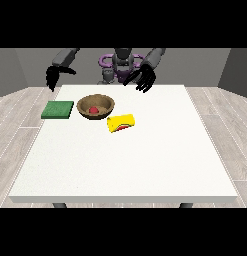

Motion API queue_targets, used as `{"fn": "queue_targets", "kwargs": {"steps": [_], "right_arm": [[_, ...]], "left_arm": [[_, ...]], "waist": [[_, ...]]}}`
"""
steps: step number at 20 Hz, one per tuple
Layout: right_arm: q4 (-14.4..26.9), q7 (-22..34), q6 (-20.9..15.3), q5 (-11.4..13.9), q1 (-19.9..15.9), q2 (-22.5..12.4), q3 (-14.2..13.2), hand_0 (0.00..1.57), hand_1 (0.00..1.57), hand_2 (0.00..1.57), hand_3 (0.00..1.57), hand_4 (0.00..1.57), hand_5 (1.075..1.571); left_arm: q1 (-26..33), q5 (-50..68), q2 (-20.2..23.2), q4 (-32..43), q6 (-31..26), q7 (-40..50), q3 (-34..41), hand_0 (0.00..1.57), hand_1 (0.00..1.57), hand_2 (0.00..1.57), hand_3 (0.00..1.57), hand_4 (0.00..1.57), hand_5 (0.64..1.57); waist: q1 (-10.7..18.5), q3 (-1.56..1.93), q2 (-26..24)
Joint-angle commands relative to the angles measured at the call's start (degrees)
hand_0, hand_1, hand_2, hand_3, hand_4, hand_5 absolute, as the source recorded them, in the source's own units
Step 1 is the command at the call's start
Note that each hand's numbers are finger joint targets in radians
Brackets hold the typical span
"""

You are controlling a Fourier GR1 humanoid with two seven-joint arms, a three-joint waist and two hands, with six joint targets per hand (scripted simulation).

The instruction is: Pick the cup and pour the ball into the bowl, then pick the bowl and place it on the pad

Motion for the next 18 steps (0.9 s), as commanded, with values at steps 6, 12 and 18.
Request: {"fn": "queue_targets", "kwargs": {"steps": [6,12,18], "right_arm": [[0.0,-0.4,-11.3,2.0,-4.5,6.0,0.0,0.00,0.00,0.00,0.00,0.29,1.570],[4.1,-0.4,-15.2,3.9,-5.8,9.6,2.9,0.00,0.00,0.00,0.00,0.31,1.569],[18.6,-11.3,-12.2,2.8,-9.3,5.3,-0.9,0.00,0.00,0.00,0.00,0.24,1.566]], "left_arm": [[13.5,29.0,-0.4,-13.1,-10.3,-23.5,0.8,0.00,0.00,0.00,0.00,0.00,1.565],[18.0,31.3,1.7,-12.2,-17.9,-27.9,4.8,0.00,0.00,0.00,0.00,0.00,1.564],[18.1,31.8,4.6,-20.4,-22.3,-22.5,5.1,0.00,0.00,0.00,0.00,0.00,1.564]], "waist": [[6.8,1.01,5.3],[5.8,1.12,2.1],[8.3,1.17,4.8]]}}
